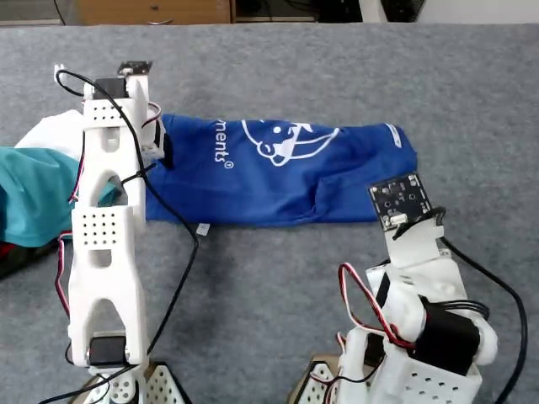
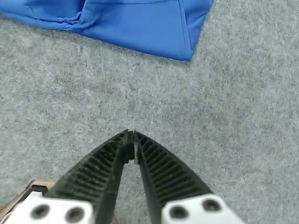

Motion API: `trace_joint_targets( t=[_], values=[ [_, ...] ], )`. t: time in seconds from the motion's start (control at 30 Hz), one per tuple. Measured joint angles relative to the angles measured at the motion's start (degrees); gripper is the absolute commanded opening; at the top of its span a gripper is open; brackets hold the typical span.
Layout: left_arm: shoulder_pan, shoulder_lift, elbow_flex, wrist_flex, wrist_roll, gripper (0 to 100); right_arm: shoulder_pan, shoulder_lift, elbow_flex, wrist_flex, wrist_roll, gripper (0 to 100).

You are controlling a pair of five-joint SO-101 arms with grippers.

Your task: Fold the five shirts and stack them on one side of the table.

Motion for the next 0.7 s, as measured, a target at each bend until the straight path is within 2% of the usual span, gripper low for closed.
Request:
trace_joint_targets(
  t=[0.47, 0.7],
  values=[
    [1.0, -1.3, 8.0, -3.4, 1.1, 20, 0.0, 0.0, 0.0, 0.0, 0.0, 0.5],
    [3.5, -1.1, 7.7, -3.5, 0.4, 9, 0.0, 0.0, 0.0, 0.0, 0.0, 0.5]
  ],
)
